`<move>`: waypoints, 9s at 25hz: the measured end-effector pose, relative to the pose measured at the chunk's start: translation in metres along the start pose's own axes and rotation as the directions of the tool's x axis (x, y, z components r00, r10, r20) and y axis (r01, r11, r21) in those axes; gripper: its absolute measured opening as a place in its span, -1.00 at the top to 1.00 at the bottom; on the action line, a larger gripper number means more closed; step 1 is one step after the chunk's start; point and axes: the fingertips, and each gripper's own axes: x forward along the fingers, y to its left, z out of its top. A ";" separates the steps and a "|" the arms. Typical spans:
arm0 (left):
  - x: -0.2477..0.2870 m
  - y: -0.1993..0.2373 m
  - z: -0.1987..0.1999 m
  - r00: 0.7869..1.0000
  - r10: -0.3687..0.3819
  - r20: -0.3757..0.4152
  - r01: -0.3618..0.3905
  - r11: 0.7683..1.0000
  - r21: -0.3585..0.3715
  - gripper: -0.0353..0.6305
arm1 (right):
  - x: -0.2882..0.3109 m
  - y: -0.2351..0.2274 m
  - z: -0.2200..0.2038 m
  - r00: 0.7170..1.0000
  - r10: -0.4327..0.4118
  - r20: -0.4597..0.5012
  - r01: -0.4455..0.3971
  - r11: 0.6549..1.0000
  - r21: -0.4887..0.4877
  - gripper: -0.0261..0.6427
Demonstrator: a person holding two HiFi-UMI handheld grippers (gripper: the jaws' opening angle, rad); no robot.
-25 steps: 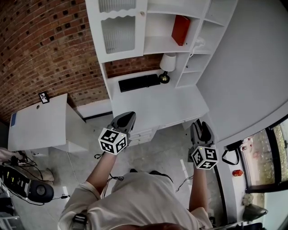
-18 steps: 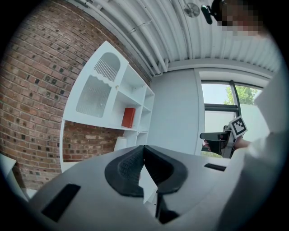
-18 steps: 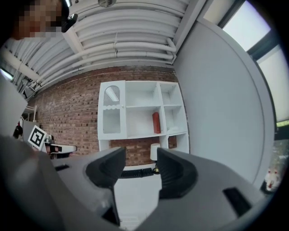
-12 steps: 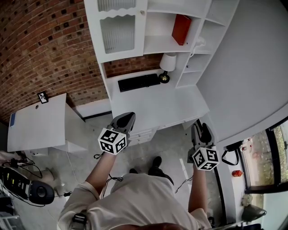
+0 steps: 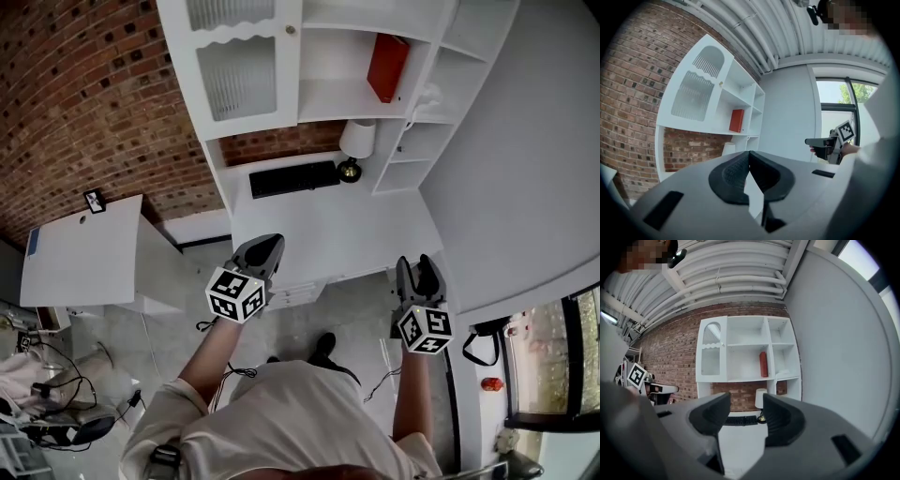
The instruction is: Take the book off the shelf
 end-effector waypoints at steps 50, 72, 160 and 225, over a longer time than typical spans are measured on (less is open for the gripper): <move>0.227 0.072 0.030 1.000 0.026 -0.017 -0.026 1.000 0.006 0.91 | 0.228 -0.123 0.042 0.999 0.037 -0.013 -0.038 0.999 -0.019 0.32; 0.267 0.119 0.053 0.995 -0.090 -0.037 0.091 0.996 0.013 0.91 | 0.334 -0.086 0.083 1.000 0.030 0.001 -0.030 0.996 -0.080 0.32; 0.377 0.086 0.086 0.992 0.126 -0.007 -0.126 0.992 0.012 0.91 | 0.597 -0.140 0.141 0.997 0.073 -0.020 -0.074 0.994 -0.075 0.45; 0.145 0.052 -0.017 0.964 0.265 -0.016 -0.265 0.963 -0.045 0.91 | 0.236 -0.032 -0.025 0.950 0.280 -0.137 -0.292 0.953 -0.080 0.45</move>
